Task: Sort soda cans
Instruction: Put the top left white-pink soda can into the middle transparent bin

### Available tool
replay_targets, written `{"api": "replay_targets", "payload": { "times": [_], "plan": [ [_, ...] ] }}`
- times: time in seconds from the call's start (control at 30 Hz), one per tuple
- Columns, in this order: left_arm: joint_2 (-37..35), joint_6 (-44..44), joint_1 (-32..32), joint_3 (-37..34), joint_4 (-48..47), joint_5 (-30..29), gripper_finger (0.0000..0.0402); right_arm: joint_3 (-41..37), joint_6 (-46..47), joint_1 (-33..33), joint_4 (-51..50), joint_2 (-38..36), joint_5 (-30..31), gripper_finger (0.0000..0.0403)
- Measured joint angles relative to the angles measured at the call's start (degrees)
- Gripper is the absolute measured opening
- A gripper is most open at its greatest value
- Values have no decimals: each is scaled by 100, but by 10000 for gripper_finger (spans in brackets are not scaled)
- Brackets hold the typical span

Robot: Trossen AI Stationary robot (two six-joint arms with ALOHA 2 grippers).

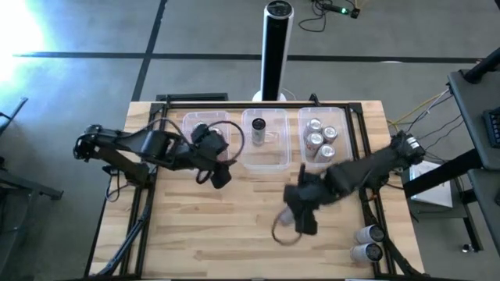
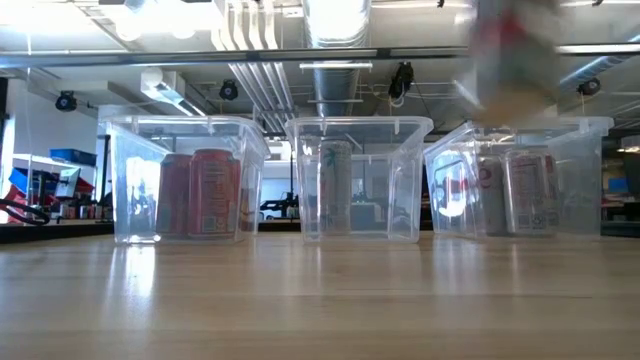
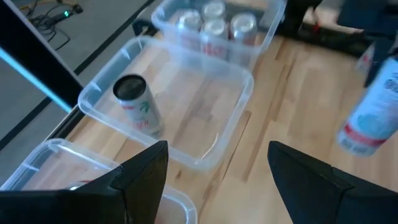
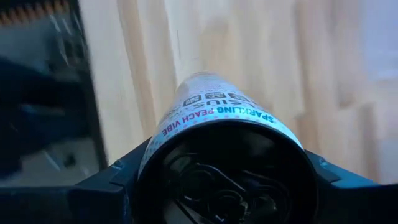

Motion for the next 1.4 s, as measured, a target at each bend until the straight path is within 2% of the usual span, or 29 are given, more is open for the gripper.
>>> {"api": "replay_targets", "payload": {
  "times": [0.13, 0.33, 0.53, 0.67, 0.97, 1.4],
  "plan": [
    [-317, -5, 0, 6, 82, -2, 260, 1130, -447, -618, -312, 0, 97, 250],
    [-684, 11, 0, 10, 390, -43, 260, 2445, -1624, -1695, -294, 17, 774, 249],
    [-789, 13, -4, 10, 626, -44, 260, 2735, -2239, -2992, -325, 163, 769, 248],
    [-710, 32, -4, 10, 619, -41, 260, 2887, -2620, -3554, -473, 398, 578, 248],
    [-422, 56, -1, 10, 621, -35, 260, 3311, -3721, -3953, -2024, 1372, 406, 249],
    [-358, 358, 35, 53, 631, -40, 260, 3318, -3819, -4280, -1997, 2377, 406, 253]
  ]
}}
